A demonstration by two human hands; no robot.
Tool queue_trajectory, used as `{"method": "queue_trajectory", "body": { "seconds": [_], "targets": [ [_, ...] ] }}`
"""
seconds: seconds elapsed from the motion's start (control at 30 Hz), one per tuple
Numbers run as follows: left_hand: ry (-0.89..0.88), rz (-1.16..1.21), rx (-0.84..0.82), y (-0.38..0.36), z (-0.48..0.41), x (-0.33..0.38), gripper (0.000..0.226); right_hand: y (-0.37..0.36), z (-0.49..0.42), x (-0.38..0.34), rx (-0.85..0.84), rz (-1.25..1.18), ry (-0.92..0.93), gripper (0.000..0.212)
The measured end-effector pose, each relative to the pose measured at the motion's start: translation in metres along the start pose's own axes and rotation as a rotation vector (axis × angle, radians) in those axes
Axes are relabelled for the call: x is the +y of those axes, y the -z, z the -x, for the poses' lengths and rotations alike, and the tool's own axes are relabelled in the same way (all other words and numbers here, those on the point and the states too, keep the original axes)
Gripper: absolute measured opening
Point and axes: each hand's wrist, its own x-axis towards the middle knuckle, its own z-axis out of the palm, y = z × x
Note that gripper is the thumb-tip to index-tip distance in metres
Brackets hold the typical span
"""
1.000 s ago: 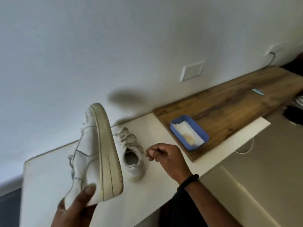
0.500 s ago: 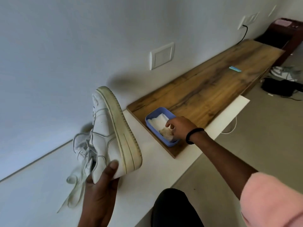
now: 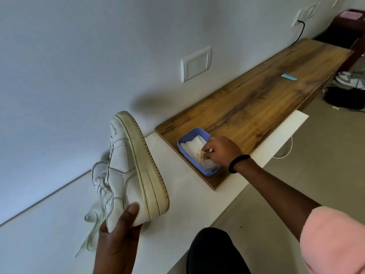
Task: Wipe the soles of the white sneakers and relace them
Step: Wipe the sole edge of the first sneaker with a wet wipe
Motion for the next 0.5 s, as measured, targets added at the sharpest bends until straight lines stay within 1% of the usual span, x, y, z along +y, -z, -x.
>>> {"method": "queue_trajectory", "body": {
  "seconds": [0.1,0.17,0.23,0.3,0.4,0.5],
  "targets": [
    [-0.014,0.014,0.032,0.009,0.004,0.005,0.038,0.009,0.003,-0.002,0.137,-0.285,-0.095,0.02],
    [-0.029,0.006,0.043,0.012,0.006,0.01,0.038,0.014,0.009,-0.013,0.178,-0.456,-0.136,0.021],
    [-0.043,-0.014,0.031,0.015,0.01,0.014,0.043,0.019,0.017,-0.031,0.181,-0.645,-0.148,0.02],
    [-0.042,-0.022,0.006,0.017,0.015,0.02,0.047,0.023,0.026,-0.056,0.166,-0.884,-0.144,0.017],
    [-0.039,-0.012,-0.061,0.023,0.024,0.037,0.037,0.027,0.044,-0.111,0.127,-1.184,-0.125,0.018],
    [-0.041,-0.068,-0.096,0.04,0.031,0.053,0.03,0.03,0.062,-0.171,0.096,-1.355,-0.078,0.016]
  ]
}}
